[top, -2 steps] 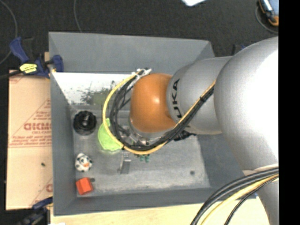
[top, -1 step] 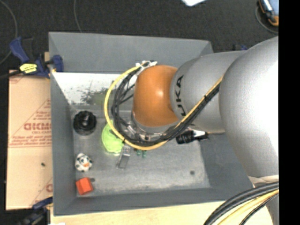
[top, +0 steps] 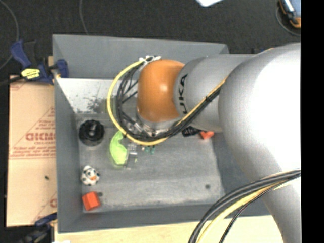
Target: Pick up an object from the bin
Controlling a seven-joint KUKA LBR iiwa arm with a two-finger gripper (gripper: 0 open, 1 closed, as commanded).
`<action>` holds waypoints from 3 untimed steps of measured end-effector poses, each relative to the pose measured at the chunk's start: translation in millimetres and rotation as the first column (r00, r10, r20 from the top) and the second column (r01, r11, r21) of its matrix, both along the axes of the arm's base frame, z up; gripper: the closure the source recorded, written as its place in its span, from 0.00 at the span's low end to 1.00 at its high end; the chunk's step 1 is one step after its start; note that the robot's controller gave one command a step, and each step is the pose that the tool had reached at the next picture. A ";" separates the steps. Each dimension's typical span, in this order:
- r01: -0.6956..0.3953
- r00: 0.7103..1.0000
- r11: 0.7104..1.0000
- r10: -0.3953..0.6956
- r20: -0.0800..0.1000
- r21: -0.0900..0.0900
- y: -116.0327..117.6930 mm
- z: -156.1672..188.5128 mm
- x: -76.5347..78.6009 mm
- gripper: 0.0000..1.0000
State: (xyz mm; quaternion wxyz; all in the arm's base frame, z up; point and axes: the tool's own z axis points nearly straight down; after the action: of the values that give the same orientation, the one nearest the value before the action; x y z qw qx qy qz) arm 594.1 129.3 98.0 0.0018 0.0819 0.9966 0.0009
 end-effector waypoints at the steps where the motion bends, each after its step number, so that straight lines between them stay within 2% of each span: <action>1: 0.319 0.948 0.948 -0.319 -0.004 0.000 -16.7 -28.0 0.7 0.00; 2: 0.006 1.000 1.000 -0.006 0.001 0.000 -7.5 -26.0 -0.3 1.00; 3: 0.006 1.000 1.000 -0.006 0.001 0.000 -7.5 -26.0 -0.3 1.00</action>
Offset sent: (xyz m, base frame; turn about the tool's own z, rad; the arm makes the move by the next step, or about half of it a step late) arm -0.0020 -0.0065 -0.0280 0.0049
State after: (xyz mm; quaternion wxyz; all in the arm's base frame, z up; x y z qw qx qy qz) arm 593.8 121.8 72.0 0.0025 0.0849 0.9964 0.0010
